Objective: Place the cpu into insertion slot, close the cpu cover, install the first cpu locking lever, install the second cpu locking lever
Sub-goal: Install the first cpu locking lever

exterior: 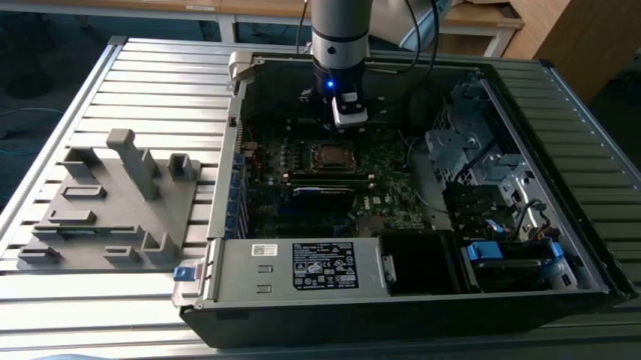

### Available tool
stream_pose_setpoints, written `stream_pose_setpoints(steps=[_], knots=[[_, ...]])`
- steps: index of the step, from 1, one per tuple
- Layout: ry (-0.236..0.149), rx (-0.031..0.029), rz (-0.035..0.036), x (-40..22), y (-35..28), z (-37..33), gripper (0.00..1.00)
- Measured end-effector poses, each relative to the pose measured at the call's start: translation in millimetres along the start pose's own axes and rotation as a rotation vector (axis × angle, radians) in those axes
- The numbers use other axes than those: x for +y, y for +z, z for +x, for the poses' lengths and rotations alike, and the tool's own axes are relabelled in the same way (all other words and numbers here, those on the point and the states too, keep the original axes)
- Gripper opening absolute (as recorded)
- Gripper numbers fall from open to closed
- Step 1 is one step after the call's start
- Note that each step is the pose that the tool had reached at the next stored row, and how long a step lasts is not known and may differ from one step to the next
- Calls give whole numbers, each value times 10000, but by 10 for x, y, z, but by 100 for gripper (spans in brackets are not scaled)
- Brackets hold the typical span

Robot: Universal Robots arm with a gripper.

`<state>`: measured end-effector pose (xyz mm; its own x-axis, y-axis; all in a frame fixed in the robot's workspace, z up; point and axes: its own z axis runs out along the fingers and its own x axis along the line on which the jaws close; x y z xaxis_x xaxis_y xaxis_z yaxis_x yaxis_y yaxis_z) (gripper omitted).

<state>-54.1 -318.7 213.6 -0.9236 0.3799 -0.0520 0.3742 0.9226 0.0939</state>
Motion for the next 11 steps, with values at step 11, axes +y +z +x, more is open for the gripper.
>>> stream_pose_setpoints(steps=[11], knots=[[-1,1,-1,21,5,-53,10]])
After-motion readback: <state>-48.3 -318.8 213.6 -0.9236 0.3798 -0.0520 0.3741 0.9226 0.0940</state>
